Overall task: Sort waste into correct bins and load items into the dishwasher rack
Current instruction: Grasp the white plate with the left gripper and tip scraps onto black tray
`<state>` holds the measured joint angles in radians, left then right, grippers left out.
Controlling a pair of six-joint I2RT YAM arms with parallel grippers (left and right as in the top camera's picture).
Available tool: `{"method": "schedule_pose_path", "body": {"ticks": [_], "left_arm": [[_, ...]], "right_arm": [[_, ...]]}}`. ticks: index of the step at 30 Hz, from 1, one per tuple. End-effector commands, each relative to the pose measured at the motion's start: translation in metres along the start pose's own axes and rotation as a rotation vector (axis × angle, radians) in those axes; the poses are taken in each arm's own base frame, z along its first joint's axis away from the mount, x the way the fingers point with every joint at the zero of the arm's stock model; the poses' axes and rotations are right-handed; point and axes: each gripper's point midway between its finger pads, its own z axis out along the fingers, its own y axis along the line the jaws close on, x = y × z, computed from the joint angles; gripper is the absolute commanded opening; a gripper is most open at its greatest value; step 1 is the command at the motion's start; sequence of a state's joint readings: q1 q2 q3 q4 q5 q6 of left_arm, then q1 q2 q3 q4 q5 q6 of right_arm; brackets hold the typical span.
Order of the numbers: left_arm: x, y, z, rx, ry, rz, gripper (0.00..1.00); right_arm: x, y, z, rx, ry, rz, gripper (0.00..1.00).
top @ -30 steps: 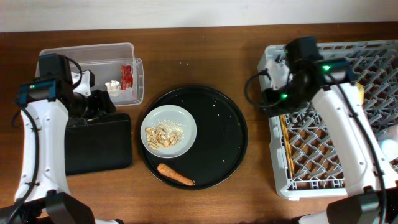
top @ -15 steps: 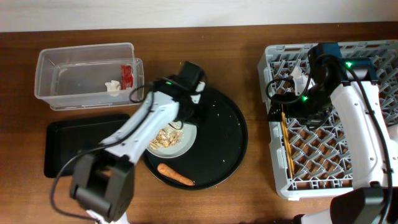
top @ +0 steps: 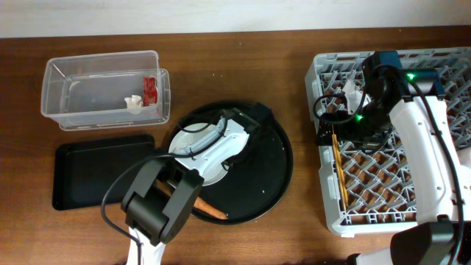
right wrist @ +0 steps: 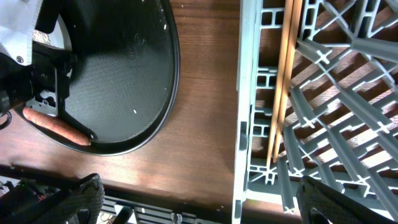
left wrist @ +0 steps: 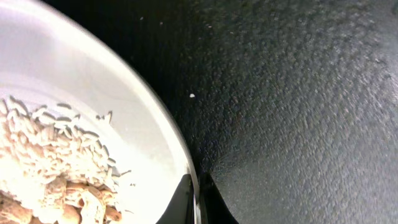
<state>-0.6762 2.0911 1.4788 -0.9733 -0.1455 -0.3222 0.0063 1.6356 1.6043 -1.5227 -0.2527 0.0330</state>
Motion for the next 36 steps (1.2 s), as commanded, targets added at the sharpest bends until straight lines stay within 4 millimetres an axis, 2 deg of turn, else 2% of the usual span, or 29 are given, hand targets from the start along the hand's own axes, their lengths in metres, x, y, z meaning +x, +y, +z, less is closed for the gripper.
{"method": "schedule_pose_path", "body": {"ticks": [1,3,5,8,14,16,18,22,24,27,30,33,36], "left_arm": [[0.003,0.007,0.017,-0.05,0.026,0.011,0.01],[0.002,0.007,0.015,-0.051,0.027,0.011,0.0],[-0.003,0.02,-0.007,-0.12,0.036,0.018,0.01],[-0.01,0.028,-0.034,-0.154,0.034,-0.007,0.0],[0.001,0.046,-0.051,-0.228,0.054,-0.053,0.0],[0.006,0.061,-0.068,-0.222,0.054,-0.084,0.0],[0.004,0.08,-0.088,-0.204,0.009,-0.143,0.0],[0.016,0.134,-0.119,-0.195,-0.014,-0.282,0.0],[0.029,0.161,-0.13,-0.194,-0.021,-0.357,0.0],[0.049,0.188,-0.125,-0.164,-0.008,-0.437,0.0],[0.055,0.198,-0.113,-0.084,0.008,-0.461,0.0],[0.053,0.194,-0.101,0.114,0.008,-0.419,0.0],[0.053,0.188,-0.098,0.345,-0.02,-0.391,0.0]], "right_arm": [[0.001,0.002,-0.001,-0.002,0.001,-0.004,0.98],[0.001,0.002,-0.001,-0.002,0.002,-0.004,0.98],[0.001,0.002,-0.001,-0.002,0.001,-0.005,0.98],[0.0,0.002,-0.001,0.002,0.0,-0.005,0.98],[0.0,-0.003,-0.001,0.032,0.0,-0.004,0.99],[-0.001,-0.006,-0.001,0.045,-0.006,-0.007,0.98],[-0.002,-0.008,-0.001,0.059,-0.008,-0.007,0.98],[-0.003,-0.008,-0.001,0.059,-0.013,-0.012,0.98],[-0.003,-0.008,-0.001,0.059,-0.013,-0.012,0.98],[-0.003,-0.008,-0.001,0.062,-0.013,-0.011,0.98],[-0.003,-0.008,-0.001,0.062,-0.013,-0.011,0.98],[-0.003,-0.009,-0.001,0.062,-0.013,-0.011,0.98],[-0.003,-0.009,-0.001,0.062,-0.012,-0.011,0.98]]}}
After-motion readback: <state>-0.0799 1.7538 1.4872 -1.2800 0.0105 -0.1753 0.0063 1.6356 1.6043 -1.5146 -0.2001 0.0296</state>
